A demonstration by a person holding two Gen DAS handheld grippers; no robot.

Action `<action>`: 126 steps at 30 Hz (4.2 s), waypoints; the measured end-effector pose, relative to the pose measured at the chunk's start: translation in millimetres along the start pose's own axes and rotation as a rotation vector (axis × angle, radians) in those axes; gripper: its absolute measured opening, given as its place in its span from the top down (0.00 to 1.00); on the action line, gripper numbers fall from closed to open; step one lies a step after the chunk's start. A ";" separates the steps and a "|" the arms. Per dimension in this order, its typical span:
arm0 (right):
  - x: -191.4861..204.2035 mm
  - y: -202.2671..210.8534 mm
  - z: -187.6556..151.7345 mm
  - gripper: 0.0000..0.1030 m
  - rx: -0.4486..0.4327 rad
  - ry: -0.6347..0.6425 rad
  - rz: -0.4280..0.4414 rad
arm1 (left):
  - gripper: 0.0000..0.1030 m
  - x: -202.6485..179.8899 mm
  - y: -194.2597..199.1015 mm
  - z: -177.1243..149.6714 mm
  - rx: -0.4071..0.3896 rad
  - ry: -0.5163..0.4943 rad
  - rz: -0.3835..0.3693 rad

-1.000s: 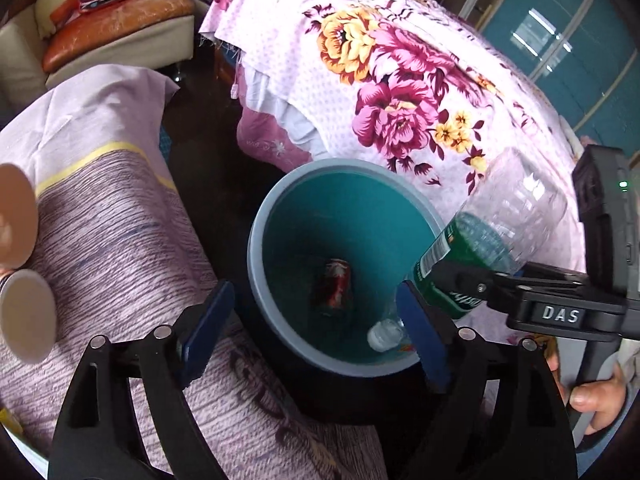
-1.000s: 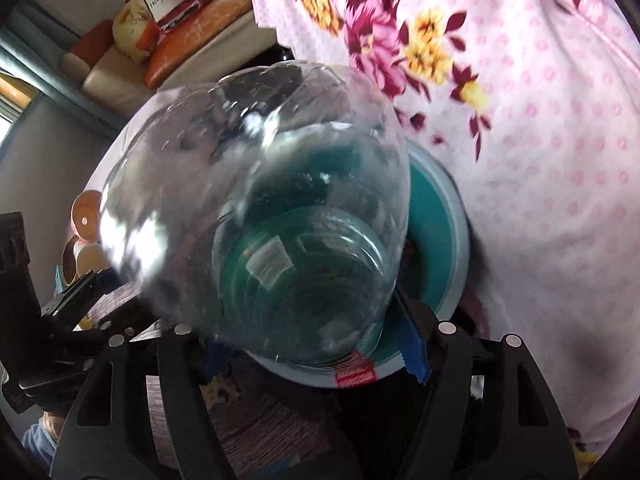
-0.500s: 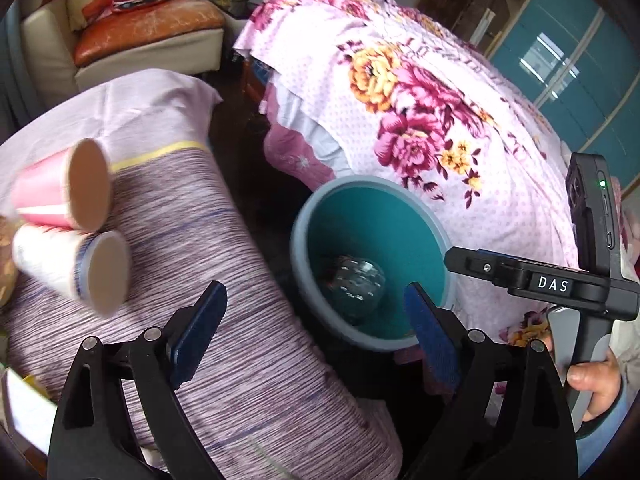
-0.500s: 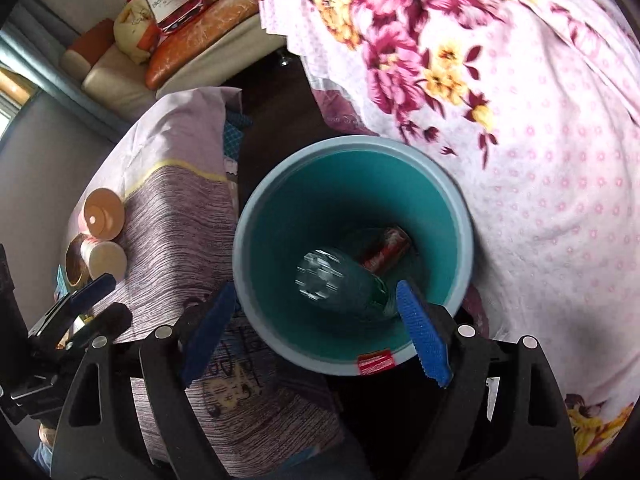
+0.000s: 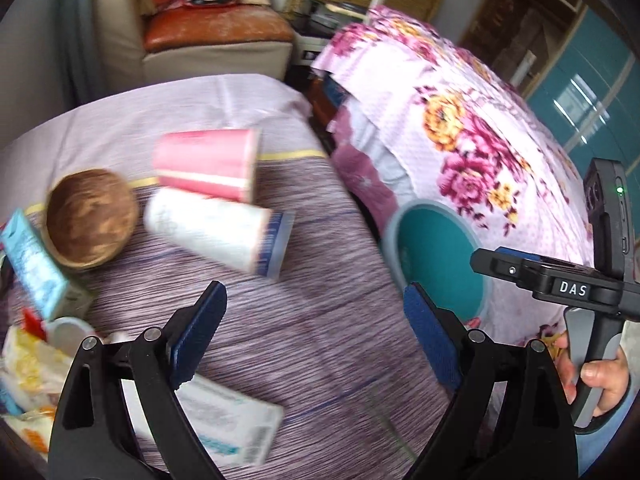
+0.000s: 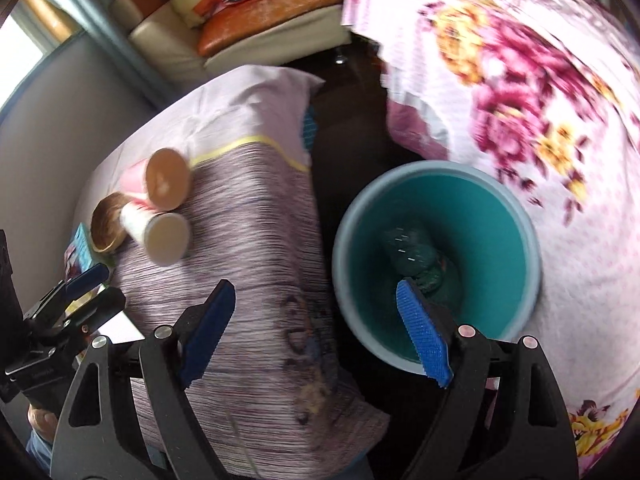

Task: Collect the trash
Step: 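Grasp the blue milk carton with the left tool while the right tool grasps the white cup, then carry carton and white cup to the teal bin and release both inside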

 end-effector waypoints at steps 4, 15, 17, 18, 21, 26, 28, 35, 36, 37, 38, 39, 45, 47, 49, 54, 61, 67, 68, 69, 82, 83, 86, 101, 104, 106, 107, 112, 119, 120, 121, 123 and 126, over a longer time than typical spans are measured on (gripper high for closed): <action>42.4 -8.3 0.3 0.23 0.016 0.071 0.014 | 0.12 38.0 16.1 -7.3 -0.008 0.053 0.032; 154.2 -53.6 9.0 0.31 0.092 0.265 0.084 | 0.12 154.5 61.1 -14.8 -0.040 0.194 0.156; 165.9 -63.0 10.2 0.36 0.116 0.282 0.091 | 0.12 172.0 64.0 -17.1 -0.036 0.216 0.169; 171.5 -69.2 10.8 0.37 0.128 0.289 0.093 | 0.12 181.5 64.4 -18.0 -0.034 0.230 0.175; 181.5 -83.9 10.4 0.38 0.149 0.304 0.081 | 0.12 204.0 61.3 -21.9 -0.021 0.276 0.186; 187.2 -102.0 -2.6 0.38 0.221 0.299 0.076 | 0.12 217.1 46.2 -25.1 0.011 0.298 0.176; 189.8 -103.6 -10.9 0.38 0.257 0.301 0.087 | 0.12 220.6 37.9 -27.4 0.031 0.293 0.176; 206.3 -112.0 -28.3 0.38 0.333 0.321 0.106 | 0.12 230.8 23.9 -43.2 0.071 0.283 0.191; 207.5 -112.1 -28.2 0.38 0.336 0.330 0.105 | 0.12 233.1 26.3 -46.2 0.065 0.291 0.173; 211.6 -113.8 -28.6 0.38 0.340 0.341 0.104 | 0.12 235.3 26.9 -48.2 0.065 0.292 0.171; 216.4 -115.4 -30.2 0.38 0.341 0.350 0.104 | 0.12 237.2 28.6 -50.0 0.065 0.290 0.170; 219.9 -117.7 -29.9 0.37 0.341 0.356 0.102 | 0.11 240.0 30.7 -52.6 0.066 0.287 0.176; 245.0 -137.7 -25.6 0.32 0.338 0.385 0.100 | 0.11 252.5 40.6 -61.6 0.058 0.317 0.177; 248.9 -143.5 -28.5 0.38 0.331 0.398 0.091 | 0.11 255.3 42.7 -62.6 0.056 0.328 0.176; 249.1 -145.5 -33.0 0.52 0.338 0.402 0.094 | 0.11 256.1 44.1 -62.6 0.054 0.337 0.177; 241.7 -132.3 -37.5 0.52 0.317 0.371 0.133 | 0.11 258.1 45.7 -55.2 0.031 0.360 0.191; 224.2 -110.1 -37.8 0.52 0.297 0.342 0.168 | 0.47 260.6 35.8 -44.0 0.030 0.388 0.207; 209.2 -105.9 -40.4 0.52 0.305 0.306 0.201 | 0.42 256.5 26.3 -45.4 0.075 0.349 0.236; 202.0 -104.0 -40.1 0.52 0.308 0.299 0.204 | 0.40 256.0 22.9 -46.2 0.081 0.355 0.239; 200.2 -104.1 -41.4 0.52 0.308 0.296 0.205 | 0.41 256.2 21.7 -46.4 0.078 0.358 0.245; 196.0 -97.7 -59.4 0.53 0.298 0.240 0.254 | 0.63 233.3 86.7 -22.0 -0.094 0.292 0.269; 197.8 -90.9 -58.9 0.53 0.289 0.230 0.275 | 0.63 229.3 92.3 -19.4 -0.107 0.285 0.266; 195.4 -67.8 -52.3 0.53 0.254 0.200 0.326 | 0.63 211.6 107.0 -12.1 -0.139 0.253 0.254; 111.7 22.8 -11.5 0.53 0.034 0.046 0.353 | 0.63 68.8 80.8 18.6 -0.132 0.032 0.098; 73.1 37.2 -6.8 0.53 -0.002 -0.001 0.333 | 0.63 24.9 59.8 24.6 -0.108 -0.024 0.037; 56.6 40.4 -2.4 0.53 -0.026 -0.039 0.315 | 0.63 1.0 47.1 29.9 -0.097 -0.056 0.000; 37.8 46.0 0.1 0.53 -0.042 -0.071 0.306 | 0.63 -11.9 40.0 32.3 -0.090 -0.072 -0.022; -31.9 63.2 1.5 0.53 -0.102 -0.183 0.264 | 0.63 -77.0 0.9 41.0 -0.034 -0.143 -0.116; -111.4 62.5 3.2 0.53 -0.126 -0.298 0.205 | 0.63 -140.1 -46.5 43.7 0.045 -0.232 -0.155; -120.2 60.7 2.4 0.53 -0.122 -0.307 0.200 | 0.63 -149.6 -55.9 42.8 0.062 -0.245 -0.160; -123.2 58.0 2.0 0.53 -0.119 -0.312 0.198 | 0.63 -154.3 -60.8 42.2 0.072 -0.251 -0.163; -131.9 52.9 2.4 0.53 -0.115 -0.325 0.194 | 0.63 -165.1 -73.1 41.4 0.094 -0.265 -0.166; -143.5 48.1 4.0 0.53 -0.111 -0.344 0.188 | 0.63 -176.0 -88.0 40.2 0.125 -0.284 -0.174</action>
Point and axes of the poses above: each gripper's, at about its wrist camera, not at the fingertips, and y roughly against the way its jaws point, x to its left, z to its top, the point moved 9 cm from there along -y, roughly the way its jaws point, and after that the axes turned 10 degrees about -y, right-handed, at the moved point
